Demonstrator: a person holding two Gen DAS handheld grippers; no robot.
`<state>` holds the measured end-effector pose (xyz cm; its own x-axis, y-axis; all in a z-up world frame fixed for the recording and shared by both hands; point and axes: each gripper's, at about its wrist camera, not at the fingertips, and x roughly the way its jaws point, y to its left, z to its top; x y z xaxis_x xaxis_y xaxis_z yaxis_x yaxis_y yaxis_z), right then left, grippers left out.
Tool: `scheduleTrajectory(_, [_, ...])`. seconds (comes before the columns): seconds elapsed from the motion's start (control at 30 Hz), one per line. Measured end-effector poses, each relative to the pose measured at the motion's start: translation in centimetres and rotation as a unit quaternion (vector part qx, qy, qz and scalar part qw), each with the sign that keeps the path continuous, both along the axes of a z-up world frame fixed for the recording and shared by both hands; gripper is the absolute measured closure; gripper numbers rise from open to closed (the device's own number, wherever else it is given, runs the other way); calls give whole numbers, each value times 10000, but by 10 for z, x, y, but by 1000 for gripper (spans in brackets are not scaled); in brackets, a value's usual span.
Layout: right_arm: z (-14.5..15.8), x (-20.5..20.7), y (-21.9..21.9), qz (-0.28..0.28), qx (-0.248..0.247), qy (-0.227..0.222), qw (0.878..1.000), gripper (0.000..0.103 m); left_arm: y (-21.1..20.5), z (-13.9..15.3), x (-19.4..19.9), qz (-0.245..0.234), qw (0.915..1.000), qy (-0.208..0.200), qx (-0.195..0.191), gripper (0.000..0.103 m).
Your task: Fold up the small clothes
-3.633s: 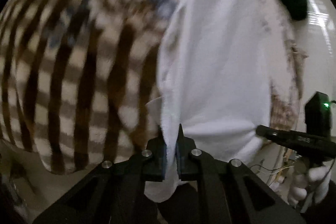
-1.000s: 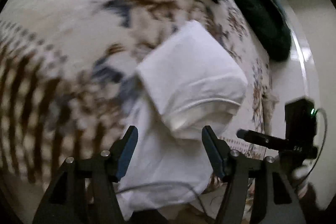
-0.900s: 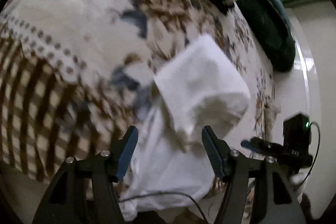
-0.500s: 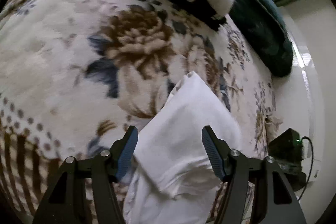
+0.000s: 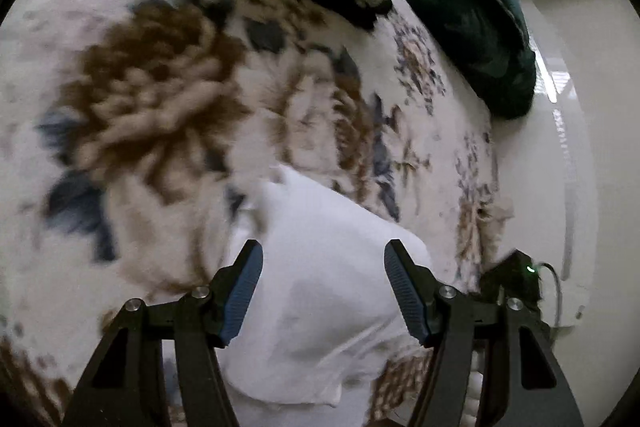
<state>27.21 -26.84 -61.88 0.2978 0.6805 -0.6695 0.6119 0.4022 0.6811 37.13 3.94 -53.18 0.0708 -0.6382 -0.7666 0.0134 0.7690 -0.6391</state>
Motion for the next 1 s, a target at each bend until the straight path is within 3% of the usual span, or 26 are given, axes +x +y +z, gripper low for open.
scheduleTrajectory(0.1, [-15,15,2,-265,398,-66,9988,43,-21,-21,10,-332,9987,196,335,42])
scheduleTrajectory(0.17, [-12,26,7,158,-196,131,9996,43,-30,-32,13,-515,9958,172,730,42])
scheduleTrajectory(0.2, [-14,31,16,672,-685,591,9936,43,-34,-38,14,-634,9935,158,933,42])
scheduleTrajectory(0.23, [-15,33,19,847,-900,763,9894,43,-35,-41,14,-701,9924,152,996,42])
scheduleTrajectory(0.33, [1,20,13,758,-1112,730,9882,43,-35,-32,11,-751,9920,37,1017,42])
scheduleTrajectory(0.4, [26,14,4,469,-1400,412,9882,43,-33,-18,6,-715,9915,-168,1070,42])
scheduleTrajectory(0.47, [59,13,4,256,-1609,-268,9863,43,-32,-5,0,-668,9920,-386,996,42])
scheduleTrajectory(0.57, [78,31,23,438,-1411,-970,9843,44,-39,-8,-2,-767,9888,-565,1147,42])
scheduleTrajectory(0.6, [76,40,34,567,-1271,-1071,9845,49,-41,-14,-2,-805,9878,-548,1214,42])
scheduleTrajectory(0.63, [69,47,45,706,-1163,-1060,9850,66,-41,-25,-1,-819,9868,-465,1314,42])
scheduleTrajectory(0.67, [60,53,54,884,-1123,-950,9852,75,-39,-34,0,-821,9867,-397,1343,42])
scheduleTrajectory(0.73, [31,62,60,1121,-1530,-467,9807,79,-33,-52,3,-861,9866,-270,1361,39])
scheduleTrajectory(0.77, [20,62,58,1146,-1650,-291,9792,89,-31,-54,4,-859,9878,-241,1273,39])
scheduleTrajectory(0.8, [6,62,57,1231,-1671,-121,9782,93,-30,-53,5,-858,9887,-227,1211,39])
scheduleTrajectory(0.9, [0,55,54,1268,-1421,-33,9817,92,-22,-37,0,-823,9909,-307,1016,41])
scheduleTrajectory(1.0, [30,34,51,1322,-1475,-263,9798,69,-7,-13,-23,-739,9934,-428,767,41])
